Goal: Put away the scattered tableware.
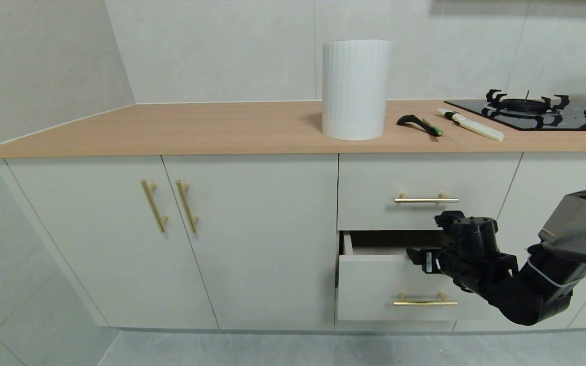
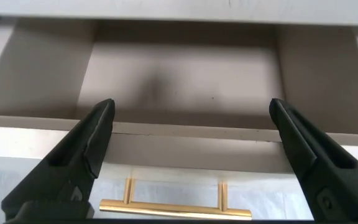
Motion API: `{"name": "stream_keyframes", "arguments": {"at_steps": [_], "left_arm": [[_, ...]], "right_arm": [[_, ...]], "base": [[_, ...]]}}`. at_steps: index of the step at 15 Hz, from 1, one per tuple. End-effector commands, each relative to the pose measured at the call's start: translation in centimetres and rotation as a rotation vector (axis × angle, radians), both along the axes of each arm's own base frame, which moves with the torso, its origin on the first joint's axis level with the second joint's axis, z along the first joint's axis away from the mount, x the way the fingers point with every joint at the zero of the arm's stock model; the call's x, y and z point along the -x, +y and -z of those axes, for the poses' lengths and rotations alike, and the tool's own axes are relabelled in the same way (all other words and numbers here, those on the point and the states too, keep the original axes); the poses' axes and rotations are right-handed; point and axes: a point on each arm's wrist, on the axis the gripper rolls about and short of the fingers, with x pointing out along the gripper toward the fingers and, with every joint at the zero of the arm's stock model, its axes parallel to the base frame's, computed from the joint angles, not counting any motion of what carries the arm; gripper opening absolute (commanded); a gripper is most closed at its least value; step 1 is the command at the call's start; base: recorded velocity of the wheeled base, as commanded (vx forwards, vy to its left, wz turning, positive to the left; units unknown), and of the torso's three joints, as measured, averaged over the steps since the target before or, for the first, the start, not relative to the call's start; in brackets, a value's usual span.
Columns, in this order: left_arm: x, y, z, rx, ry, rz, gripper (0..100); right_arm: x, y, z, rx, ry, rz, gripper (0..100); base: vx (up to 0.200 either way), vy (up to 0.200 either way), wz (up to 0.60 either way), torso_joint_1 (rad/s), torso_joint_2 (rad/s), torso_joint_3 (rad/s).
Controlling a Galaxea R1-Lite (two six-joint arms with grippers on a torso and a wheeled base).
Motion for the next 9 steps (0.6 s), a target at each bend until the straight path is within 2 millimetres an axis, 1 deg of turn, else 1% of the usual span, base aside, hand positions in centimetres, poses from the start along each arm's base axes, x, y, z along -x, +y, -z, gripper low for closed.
{"name": "stream_keyframes", "arguments": {"at_steps": [1,5,9], "left_arm": [[0.0,0.0,0.0,-0.001,0.0,0.0,100],[0.0,0.0,0.0,-0.001,0.0,0.0,100],[0.0,0.0,0.0,-0.001,0.0,0.0,100]], "right_arm": [[0.5,-0.1,-0.8,-0.003,0.001,-0.004,100],[1.2,-0.1,-1.2,0.008,0.041,-0.015,100],[2.3,-0.2,-1.5,0.005,0.11,-0.063,100]], "base": [[0.0,0.0,0.0,0.0,0.0,0.0],[0.0,0.0,0.0,0.0,0.0,0.0],[0.0,0.0,0.0,0.0,0.0,0.0]]}}
